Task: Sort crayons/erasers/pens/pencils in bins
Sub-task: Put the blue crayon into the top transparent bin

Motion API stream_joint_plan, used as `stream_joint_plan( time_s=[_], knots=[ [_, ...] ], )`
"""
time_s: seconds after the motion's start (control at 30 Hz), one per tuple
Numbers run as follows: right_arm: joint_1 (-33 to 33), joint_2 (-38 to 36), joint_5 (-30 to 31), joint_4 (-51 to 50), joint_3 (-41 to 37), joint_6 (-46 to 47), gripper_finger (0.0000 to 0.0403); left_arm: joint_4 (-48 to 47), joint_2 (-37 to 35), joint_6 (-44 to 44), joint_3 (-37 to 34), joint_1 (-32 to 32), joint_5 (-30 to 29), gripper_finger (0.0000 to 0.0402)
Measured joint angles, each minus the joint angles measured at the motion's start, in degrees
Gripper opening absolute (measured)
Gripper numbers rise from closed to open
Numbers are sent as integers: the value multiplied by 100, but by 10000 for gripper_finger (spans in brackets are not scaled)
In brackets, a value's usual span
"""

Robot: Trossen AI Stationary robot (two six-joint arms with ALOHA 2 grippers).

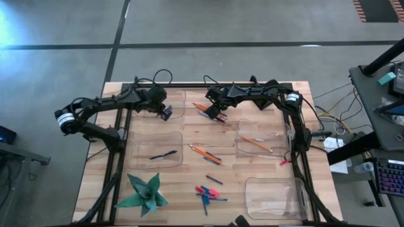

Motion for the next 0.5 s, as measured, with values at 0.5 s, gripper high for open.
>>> stream_joint_plan(
  time_s=[0.5],
  knots=[
    [0,0,0,3,0,0,176,-24,0,-535,-127,0,44,24]
  ],
)
